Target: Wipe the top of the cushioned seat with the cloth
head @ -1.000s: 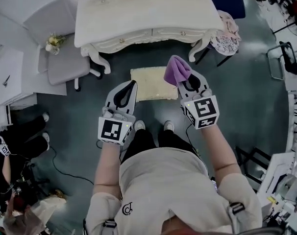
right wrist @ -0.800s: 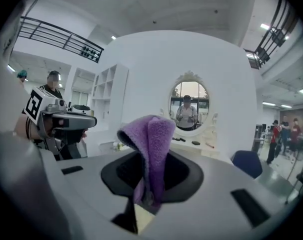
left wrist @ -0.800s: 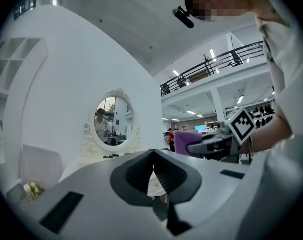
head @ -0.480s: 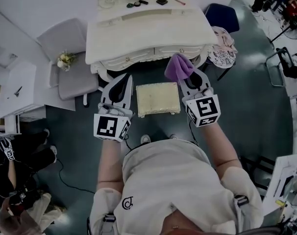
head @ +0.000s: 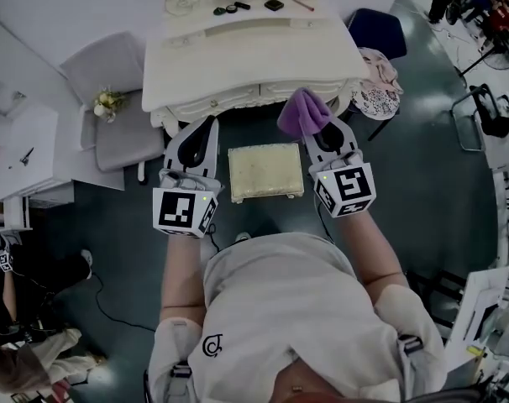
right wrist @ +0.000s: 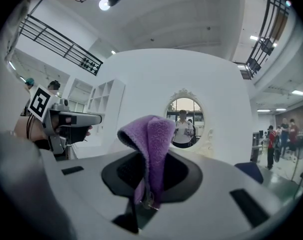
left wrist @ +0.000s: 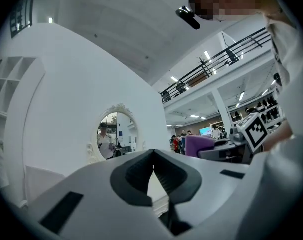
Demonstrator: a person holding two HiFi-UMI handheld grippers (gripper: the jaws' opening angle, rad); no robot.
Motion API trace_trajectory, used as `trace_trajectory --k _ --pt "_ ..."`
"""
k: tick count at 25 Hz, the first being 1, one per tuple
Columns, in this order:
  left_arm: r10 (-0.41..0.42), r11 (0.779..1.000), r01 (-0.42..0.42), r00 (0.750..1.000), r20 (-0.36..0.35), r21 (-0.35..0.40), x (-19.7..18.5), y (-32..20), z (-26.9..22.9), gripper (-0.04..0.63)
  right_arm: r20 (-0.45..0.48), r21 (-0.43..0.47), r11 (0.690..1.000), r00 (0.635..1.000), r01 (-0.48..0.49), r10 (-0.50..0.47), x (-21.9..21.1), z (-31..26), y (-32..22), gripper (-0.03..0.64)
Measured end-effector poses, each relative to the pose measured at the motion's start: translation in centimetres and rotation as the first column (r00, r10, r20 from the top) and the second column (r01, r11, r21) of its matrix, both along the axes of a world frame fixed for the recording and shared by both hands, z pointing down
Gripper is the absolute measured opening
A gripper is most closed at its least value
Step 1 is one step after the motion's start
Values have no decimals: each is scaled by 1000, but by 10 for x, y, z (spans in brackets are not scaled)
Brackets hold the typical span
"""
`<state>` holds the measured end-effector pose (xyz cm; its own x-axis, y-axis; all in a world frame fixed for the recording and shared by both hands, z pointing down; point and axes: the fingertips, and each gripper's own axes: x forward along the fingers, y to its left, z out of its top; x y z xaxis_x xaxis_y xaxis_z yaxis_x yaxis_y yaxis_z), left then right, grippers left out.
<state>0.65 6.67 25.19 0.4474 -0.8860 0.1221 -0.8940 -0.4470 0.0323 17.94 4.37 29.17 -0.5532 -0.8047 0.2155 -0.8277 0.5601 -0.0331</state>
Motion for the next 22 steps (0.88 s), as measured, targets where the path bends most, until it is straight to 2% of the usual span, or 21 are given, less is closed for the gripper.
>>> trace_trajectory --k 10,22 --pt "-14 998 15 1000 23 -65 2 -2 18 14 23 -37 999 1000 19 -18 0 8 -2 69" --pt "0 995 5 999 51 -97 10 0 29 14 17 -22 999 999 45 -45 -1 9 3 69"
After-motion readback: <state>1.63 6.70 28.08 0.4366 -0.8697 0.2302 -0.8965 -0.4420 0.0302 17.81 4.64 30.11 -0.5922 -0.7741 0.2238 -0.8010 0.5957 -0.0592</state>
